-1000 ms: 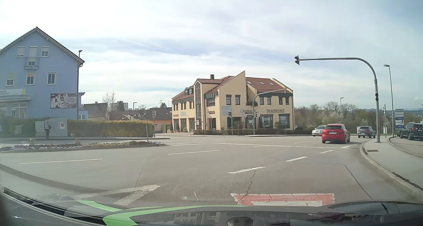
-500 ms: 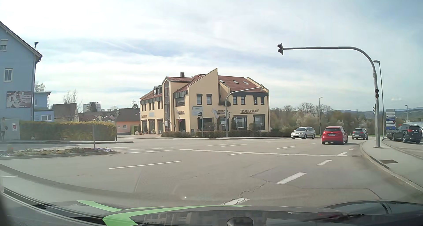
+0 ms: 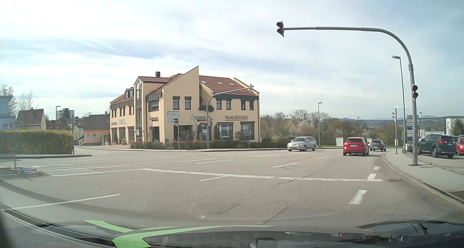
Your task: Follow the waypoints while adhering to traffic rules and regulations
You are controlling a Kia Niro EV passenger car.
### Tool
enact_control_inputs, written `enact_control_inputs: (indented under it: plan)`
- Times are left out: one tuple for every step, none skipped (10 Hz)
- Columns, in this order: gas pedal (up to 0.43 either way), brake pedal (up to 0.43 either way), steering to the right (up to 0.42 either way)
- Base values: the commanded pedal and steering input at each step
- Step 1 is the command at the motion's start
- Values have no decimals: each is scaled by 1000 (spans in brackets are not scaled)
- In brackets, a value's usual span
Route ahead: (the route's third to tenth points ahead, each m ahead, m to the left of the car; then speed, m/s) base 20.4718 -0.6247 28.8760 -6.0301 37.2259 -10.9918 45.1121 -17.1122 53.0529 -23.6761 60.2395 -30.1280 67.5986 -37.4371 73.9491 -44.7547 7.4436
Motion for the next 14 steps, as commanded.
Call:
enact_control_inputs:
  plan:
    - [138,0,163]
    - [138,0,163]
    - [138,0,163]
    - [138,0,163]
    - [138,0,163]
    - [138,0,162]
    - [138,0,160]
    - [138,0,156]
    - [138,0,152]
    - [138,0,148]
    - [138,0,139]
    - [138,0,131]
    - [138,0,123]
    - [138,0,116]
